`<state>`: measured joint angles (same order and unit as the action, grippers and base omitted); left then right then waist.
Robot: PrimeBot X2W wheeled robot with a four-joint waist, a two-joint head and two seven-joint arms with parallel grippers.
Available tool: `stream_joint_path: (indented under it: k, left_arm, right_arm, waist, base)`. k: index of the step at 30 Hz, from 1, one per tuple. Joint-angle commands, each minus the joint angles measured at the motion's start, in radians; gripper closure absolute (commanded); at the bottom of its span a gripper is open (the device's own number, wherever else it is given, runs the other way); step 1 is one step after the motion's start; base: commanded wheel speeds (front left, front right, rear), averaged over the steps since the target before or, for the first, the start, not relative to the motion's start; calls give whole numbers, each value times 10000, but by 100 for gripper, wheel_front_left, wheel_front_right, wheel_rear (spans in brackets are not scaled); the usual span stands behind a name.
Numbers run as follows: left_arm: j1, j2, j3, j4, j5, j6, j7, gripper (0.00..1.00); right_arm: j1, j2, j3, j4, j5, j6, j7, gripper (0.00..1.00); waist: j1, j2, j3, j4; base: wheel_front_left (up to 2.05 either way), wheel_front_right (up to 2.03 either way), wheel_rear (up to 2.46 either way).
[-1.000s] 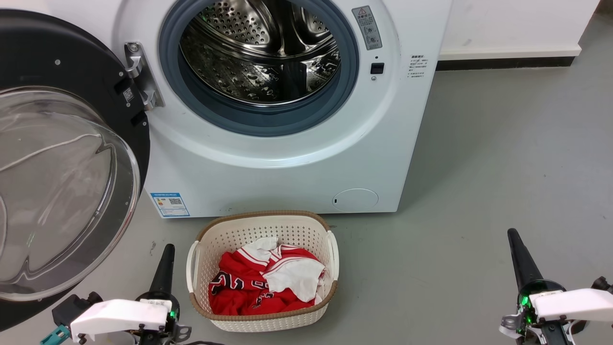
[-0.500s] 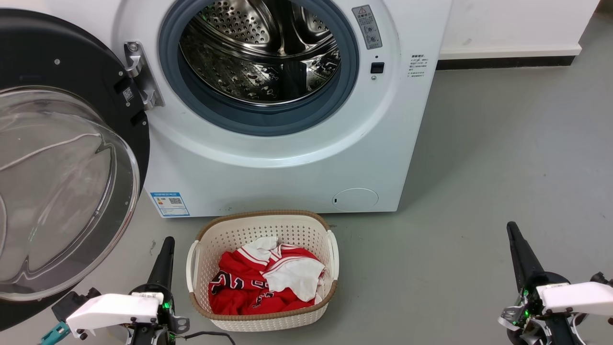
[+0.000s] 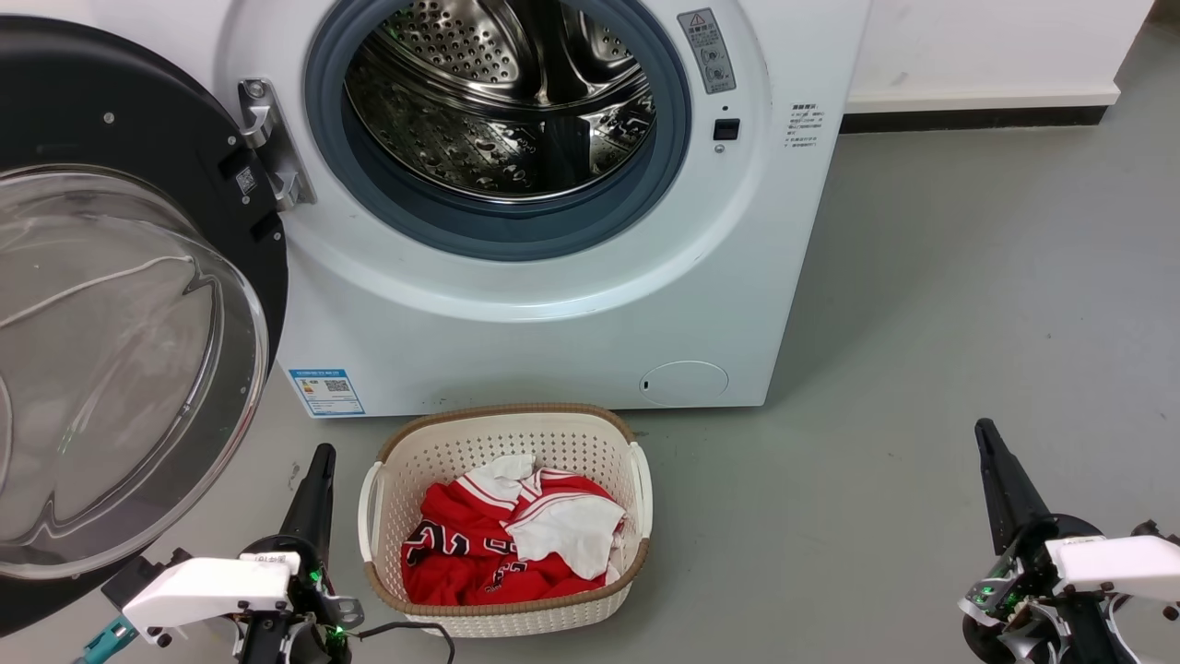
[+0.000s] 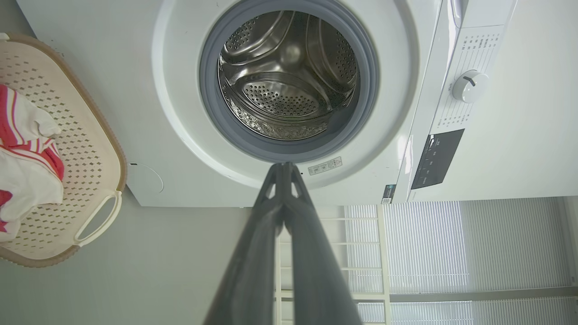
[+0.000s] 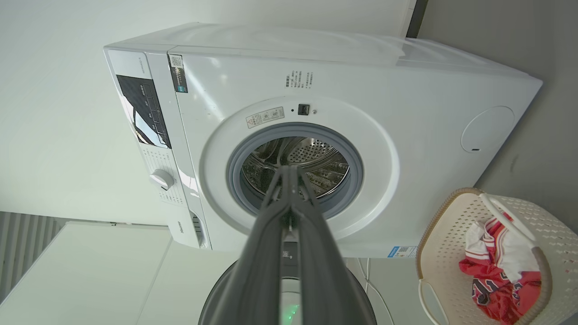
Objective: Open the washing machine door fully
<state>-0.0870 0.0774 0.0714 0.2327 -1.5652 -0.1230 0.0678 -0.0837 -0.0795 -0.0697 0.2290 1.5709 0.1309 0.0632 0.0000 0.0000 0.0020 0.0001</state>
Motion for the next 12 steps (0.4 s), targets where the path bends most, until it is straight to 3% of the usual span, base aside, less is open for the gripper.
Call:
stream_joint_path:
  k: [1, 12]
  left_arm:
    - [-134, -18, 33, 32, -186, -43, 51, 100]
    - [-239, -46, 114, 134, -748, -107, 239, 100]
  right_arm:
    - [-177, 10, -25, 41, 180, -3, 78, 100]
    - [-285, 41, -91, 164, 722, -3, 240, 100]
  waist:
    - [0, 0, 1, 0]
    - [0, 0, 12, -1]
  base:
    - [0, 0, 0]
    - [0, 0, 0]
